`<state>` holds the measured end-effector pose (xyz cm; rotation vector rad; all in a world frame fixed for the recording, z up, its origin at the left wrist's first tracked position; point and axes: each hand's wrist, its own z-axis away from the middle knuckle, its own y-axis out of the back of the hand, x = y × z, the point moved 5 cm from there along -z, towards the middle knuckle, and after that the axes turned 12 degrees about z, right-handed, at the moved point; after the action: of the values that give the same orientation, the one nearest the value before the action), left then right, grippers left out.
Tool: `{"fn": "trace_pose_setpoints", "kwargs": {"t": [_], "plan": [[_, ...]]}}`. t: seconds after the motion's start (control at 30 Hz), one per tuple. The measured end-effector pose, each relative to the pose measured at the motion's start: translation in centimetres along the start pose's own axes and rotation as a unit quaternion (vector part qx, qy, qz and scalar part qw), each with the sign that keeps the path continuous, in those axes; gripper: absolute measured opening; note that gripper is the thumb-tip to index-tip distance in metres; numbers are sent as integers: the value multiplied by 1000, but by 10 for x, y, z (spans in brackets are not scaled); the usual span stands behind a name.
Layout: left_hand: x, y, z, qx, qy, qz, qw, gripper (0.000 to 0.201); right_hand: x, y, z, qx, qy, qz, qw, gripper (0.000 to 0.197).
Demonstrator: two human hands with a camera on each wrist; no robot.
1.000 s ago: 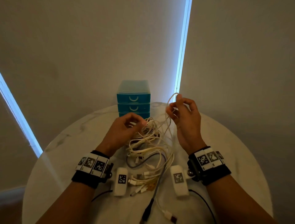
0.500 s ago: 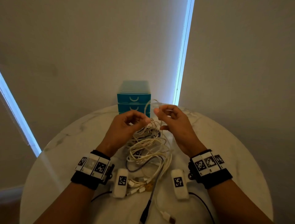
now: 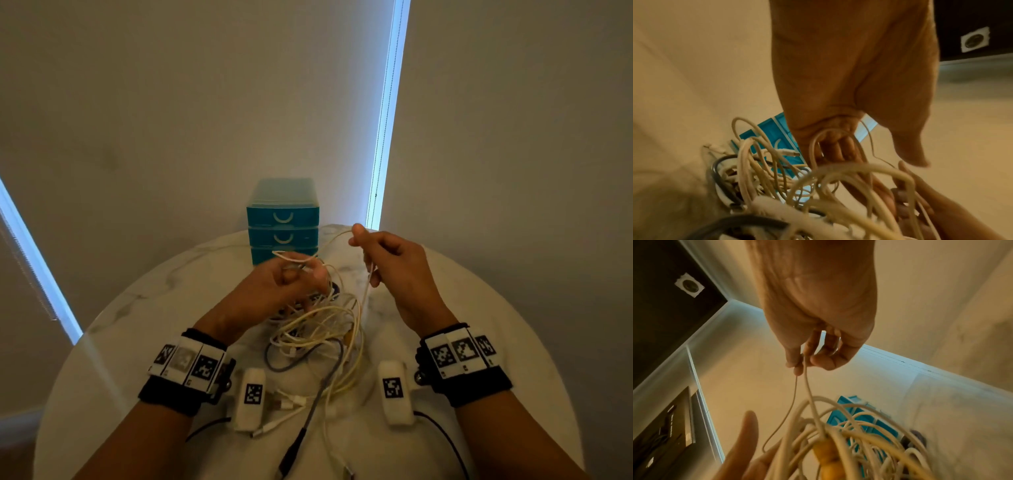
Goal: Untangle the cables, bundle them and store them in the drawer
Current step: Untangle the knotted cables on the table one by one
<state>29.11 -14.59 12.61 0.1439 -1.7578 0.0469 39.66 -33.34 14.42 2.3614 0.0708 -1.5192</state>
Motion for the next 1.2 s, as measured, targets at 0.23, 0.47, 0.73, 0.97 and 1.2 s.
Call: {"fn": "trace_pose_setpoints", "kwargs": {"t": [0.23,0.47,0.73,0.97,1.2], "plan": [[1,-11,1,-54,-17,-15,998,39,-15,-13,1,-60,-32,-242,968,34],[5,-15,0,-40,-64,-82,994,16,-20,-19,3,-88,-28,-292,952,32],[-2,22,-4,32,-79,-130,988,24,-2,-3,-6,-56,-72,-363,927,37],[-7,29,-10,129,-65,-67,987,40,-20,-3,-1,-134,-2,-359,924,36],[4,3,-17,12,-56,-27,998,23,-5,1,-10,-121,-15,-415,902,42]]}}
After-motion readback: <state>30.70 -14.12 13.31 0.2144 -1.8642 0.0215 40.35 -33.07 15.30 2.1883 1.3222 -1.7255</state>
